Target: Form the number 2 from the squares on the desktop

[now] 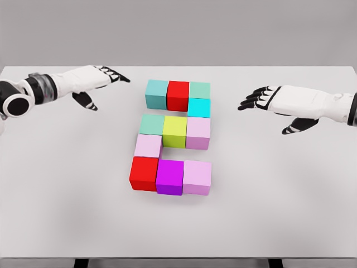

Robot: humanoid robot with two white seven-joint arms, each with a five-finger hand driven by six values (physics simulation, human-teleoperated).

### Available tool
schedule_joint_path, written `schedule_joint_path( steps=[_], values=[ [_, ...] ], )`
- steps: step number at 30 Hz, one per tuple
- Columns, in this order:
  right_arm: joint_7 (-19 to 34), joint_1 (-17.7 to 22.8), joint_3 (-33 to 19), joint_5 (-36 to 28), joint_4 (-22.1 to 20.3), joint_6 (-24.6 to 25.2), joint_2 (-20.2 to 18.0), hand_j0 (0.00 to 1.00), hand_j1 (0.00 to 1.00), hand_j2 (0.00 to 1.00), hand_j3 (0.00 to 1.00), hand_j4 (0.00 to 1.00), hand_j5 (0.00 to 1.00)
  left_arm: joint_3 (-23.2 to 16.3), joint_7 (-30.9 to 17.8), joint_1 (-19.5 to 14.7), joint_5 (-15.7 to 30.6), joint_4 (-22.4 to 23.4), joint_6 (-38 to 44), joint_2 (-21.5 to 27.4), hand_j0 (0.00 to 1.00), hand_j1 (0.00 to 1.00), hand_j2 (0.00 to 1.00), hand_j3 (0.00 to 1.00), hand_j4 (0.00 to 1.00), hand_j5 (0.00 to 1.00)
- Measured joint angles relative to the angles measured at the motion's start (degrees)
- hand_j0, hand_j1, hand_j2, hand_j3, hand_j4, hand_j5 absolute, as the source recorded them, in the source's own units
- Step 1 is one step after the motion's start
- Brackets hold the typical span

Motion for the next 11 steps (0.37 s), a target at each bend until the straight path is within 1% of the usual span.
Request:
schedule_joint_path(
  steps=[4,11],
  values=[
    [0.0,-0.1,0.0,0.0,-0.2,0.0,0.0,1.0,1.0,1.0,1.0,1.0,1.0,0.1,0.0,0.1,1.7,0.1,0.0,0.4,1.0,1.0,1.0,1.0,1.0,1.0],
    [0.0,-0.1,0.0,0.0,-0.6,0.0,0.0,1.0,1.0,1.0,1.0,1.0,1.0,0.2,0.0,0.2,2.3,0.3,0.0,0.2,1.0,1.0,1.0,1.0,1.0,1.0]
  ],
)
